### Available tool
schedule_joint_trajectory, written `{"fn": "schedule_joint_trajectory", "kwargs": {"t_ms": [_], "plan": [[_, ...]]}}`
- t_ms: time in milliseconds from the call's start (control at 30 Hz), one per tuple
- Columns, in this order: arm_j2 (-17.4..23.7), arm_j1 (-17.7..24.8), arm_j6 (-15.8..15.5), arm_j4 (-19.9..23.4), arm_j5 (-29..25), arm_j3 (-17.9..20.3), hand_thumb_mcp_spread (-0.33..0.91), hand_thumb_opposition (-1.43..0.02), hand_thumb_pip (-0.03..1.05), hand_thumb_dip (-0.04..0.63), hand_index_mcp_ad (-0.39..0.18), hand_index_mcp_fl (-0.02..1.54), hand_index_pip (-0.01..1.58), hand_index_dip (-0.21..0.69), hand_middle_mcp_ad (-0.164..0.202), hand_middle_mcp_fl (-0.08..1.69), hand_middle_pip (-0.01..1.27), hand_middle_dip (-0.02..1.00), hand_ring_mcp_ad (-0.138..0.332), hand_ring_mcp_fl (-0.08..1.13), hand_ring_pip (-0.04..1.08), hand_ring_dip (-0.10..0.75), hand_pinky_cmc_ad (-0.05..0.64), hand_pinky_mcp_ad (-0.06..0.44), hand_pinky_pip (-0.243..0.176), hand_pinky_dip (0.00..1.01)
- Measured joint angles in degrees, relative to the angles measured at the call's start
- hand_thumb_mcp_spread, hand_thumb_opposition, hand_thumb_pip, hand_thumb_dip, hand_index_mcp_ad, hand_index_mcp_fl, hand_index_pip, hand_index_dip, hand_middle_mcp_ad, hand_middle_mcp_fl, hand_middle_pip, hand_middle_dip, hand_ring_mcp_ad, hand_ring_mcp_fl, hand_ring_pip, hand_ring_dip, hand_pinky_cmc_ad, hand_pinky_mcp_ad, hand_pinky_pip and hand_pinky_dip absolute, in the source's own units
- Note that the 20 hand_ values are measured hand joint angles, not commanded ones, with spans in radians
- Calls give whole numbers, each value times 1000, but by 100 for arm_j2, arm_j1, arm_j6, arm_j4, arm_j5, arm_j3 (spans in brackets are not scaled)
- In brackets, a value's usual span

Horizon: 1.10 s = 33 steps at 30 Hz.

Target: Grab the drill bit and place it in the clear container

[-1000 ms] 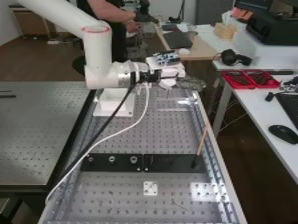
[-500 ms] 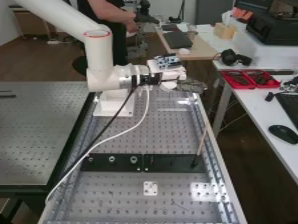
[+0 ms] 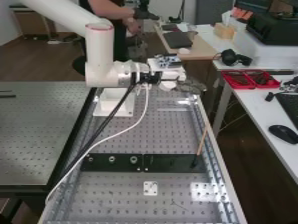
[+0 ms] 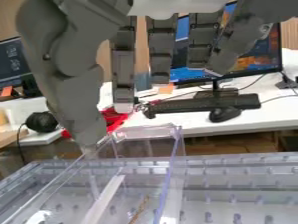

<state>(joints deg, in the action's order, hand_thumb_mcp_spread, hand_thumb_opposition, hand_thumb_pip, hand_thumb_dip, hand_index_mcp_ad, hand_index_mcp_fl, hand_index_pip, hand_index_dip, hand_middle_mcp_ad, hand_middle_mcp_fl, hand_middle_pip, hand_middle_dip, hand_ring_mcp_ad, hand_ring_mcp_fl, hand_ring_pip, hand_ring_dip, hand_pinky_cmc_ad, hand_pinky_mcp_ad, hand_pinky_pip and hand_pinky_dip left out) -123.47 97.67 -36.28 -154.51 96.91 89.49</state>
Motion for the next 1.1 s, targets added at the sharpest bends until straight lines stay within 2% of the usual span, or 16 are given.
{"fn": "schedule_joint_trajectory", "kwargs": {"t_ms": [100,133,233,400,600,767,967,1100], "plan": [[61,-20,-9,-17,-8,1,367,-771,635,237,-91,87,827,155,66,237,105,220,178,45,86,84,367,154,-63,361],[88,-24,-13,-17,-14,8,354,-770,646,237,-87,68,806,155,66,218,105,220,188,31,87,84,346,152,-75,377],[173,-38,-18,-28,-34,41,340,-747,646,229,-75,54,785,155,68,166,105,220,201,14,87,84,328,150,-77,405],[477,-107,-18,-19,-96,213,316,-742,648,229,-72,28,757,155,68,164,105,220,201,14,89,84,328,150,-75,443],[1074,-240,21,48,-330,682,286,-731,648,218,-52,35,723,155,66,166,105,220,199,12,84,84,323,154,-75,469],[1613,-317,-6,-3,-788,1139,286,-731,648,204,-45,42,675,173,63,169,108,220,195,14,84,84,318,154,-77,506],[2070,-344,-88,-287,-1209,1429,286,-733,648,204,-40,58,670,168,68,182,105,220,199,2,84,84,316,154,-77,524],[2259,-368,-128,-382,-1278,1507,286,-733,648,204,-40,86,658,175,68,183,108,220,209,0,80,84,319,154,-77,522]]}}
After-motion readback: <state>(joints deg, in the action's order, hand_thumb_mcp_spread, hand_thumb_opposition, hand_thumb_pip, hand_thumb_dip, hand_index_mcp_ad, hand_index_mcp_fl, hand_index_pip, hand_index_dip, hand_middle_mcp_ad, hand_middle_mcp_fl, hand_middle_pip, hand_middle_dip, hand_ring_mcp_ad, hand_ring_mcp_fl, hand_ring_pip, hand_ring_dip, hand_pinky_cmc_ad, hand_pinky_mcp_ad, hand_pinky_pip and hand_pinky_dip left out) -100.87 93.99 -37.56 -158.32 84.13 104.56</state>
